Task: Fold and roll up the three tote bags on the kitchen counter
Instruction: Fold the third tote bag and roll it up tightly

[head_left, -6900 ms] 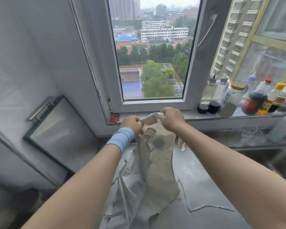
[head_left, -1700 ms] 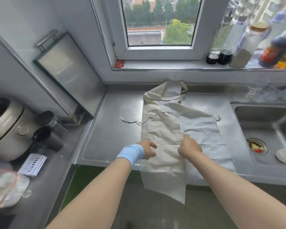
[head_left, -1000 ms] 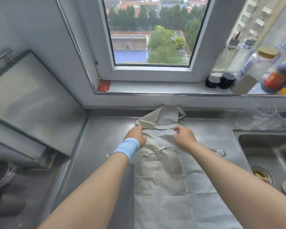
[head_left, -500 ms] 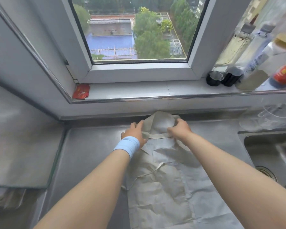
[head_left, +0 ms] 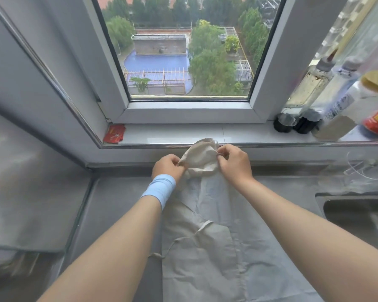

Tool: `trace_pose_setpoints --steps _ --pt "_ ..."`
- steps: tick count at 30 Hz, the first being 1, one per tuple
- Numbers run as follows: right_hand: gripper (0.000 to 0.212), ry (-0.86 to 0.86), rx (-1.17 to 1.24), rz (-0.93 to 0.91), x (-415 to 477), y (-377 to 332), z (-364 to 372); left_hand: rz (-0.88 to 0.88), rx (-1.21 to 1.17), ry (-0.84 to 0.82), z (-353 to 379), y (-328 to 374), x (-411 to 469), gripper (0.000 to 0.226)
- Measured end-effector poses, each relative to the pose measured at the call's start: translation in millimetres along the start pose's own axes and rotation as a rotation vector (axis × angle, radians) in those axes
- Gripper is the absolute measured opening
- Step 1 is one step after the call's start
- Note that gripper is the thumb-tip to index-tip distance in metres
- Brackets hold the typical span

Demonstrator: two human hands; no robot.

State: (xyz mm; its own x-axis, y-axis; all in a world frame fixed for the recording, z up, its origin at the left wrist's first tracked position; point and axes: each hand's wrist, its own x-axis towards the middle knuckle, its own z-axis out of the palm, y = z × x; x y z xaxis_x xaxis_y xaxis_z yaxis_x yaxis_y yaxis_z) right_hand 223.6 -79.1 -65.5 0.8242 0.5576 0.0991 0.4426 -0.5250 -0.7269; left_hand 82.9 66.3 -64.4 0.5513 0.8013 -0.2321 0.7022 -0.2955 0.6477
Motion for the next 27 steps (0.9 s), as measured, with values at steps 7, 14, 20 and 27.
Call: trace_pose_setpoints --steps 7,14,20,27 --pt "0.077 -0.25 -0.183 -0.048 -49 10 28 0.207 -0.071 0.106 3 -33 -25 0.031" --pt "0.044 -0.387 -0.52 -0.167 -132 41 66 0.226 0.526 -0.38 41 -77 -66 0.035" --pt "0.079 -0.703 -0.614 -0.063 -126 65 76 0.225 0.625 -0.572 48 -90 -63 0.089" --pt "0.074 -0.579 -0.794 -0.11 -87 55 78 0.296 0.651 -0.32 44 -97 -54 0.056"
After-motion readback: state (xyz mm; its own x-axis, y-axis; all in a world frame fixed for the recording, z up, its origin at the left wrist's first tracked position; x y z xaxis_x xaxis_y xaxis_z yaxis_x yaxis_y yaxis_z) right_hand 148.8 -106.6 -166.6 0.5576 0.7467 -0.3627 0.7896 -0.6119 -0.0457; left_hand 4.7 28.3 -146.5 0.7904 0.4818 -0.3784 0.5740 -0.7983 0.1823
